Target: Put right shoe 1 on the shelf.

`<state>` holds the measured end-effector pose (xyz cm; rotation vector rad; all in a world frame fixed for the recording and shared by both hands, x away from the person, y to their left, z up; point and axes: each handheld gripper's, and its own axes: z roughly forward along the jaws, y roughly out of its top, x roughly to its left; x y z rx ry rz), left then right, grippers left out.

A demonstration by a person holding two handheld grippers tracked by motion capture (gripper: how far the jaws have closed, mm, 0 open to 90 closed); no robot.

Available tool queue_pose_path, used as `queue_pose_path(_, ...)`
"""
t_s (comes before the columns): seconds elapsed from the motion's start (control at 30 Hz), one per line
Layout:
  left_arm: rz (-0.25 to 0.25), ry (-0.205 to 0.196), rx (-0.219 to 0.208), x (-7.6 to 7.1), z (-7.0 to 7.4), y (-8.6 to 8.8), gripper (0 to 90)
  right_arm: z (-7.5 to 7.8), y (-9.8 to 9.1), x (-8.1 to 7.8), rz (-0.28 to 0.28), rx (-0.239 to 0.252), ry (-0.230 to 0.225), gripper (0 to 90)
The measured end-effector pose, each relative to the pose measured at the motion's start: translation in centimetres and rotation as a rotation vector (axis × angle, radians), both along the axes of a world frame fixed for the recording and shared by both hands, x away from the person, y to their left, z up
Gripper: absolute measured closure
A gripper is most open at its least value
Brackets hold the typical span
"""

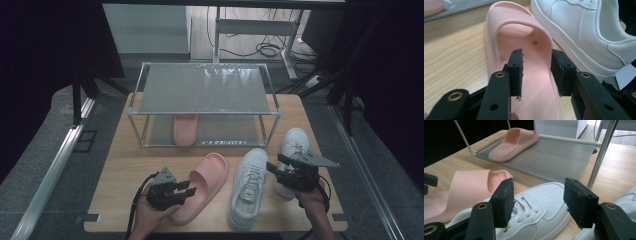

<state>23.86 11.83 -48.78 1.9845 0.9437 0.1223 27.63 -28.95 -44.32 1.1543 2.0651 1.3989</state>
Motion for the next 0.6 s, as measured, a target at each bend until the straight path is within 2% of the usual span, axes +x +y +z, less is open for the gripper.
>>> queue_pose_path(0.13, -0.013, 0.008, 0.012, 0.0, -0.1, -0.7, 59.0, 0.0, -0.1, 0.0, -0.002, -0.001, -0.002, 41.8)
queue_pose_path(0.27, -0.036, 0.008, 0.035, -0.1, -0.2, -1.4, 61.3, -0.1, -0.1, -0.1, -0.005, -0.001, 0.003, 41.9)
queue_pose_path(0.4, -0.042, 0.008, 0.040, -0.2, -0.3, -2.0, 63.2, -0.1, 0.0, -0.1, 0.000, -0.003, 0.001, 41.8)
queue_pose_path(0.6, -0.064, 0.016, 0.062, 0.0, -1.0, -3.4, 66.7, -0.3, 0.1, 0.1, 0.002, -0.004, 0.007, 41.8)
